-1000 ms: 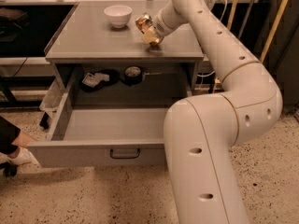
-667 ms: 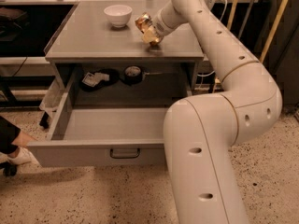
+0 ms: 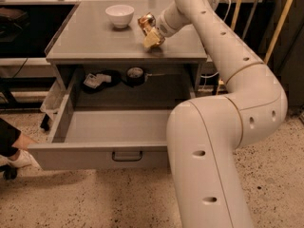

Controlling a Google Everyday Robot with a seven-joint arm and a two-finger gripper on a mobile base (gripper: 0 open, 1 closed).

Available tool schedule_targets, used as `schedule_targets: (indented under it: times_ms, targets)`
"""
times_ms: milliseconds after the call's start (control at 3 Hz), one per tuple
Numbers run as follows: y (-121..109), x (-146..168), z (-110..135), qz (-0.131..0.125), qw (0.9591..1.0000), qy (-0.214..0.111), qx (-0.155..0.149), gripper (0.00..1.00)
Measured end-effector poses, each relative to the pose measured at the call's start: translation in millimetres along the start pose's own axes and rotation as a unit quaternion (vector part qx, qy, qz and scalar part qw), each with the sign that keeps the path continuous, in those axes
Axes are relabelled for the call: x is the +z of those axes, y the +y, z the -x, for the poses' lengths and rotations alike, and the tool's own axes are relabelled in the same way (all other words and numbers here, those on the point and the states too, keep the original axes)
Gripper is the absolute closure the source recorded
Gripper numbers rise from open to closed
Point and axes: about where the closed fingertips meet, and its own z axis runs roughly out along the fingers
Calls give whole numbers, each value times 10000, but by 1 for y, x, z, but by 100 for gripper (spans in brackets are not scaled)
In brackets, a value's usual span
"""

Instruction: Pick orange can from top drawer and place on counter

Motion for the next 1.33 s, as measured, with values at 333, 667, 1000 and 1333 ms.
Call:
schedule_targets:
  times_ms: [333, 667, 1000, 1333]
  targets:
    - [0, 0, 0, 0, 10000, 0, 0, 0]
    - [0, 0, 0, 1, 10000, 1, 0, 0]
    - [6, -18, -9, 67, 9998, 126, 99, 0]
    - [9, -79, -17, -182, 9982, 437, 368, 0]
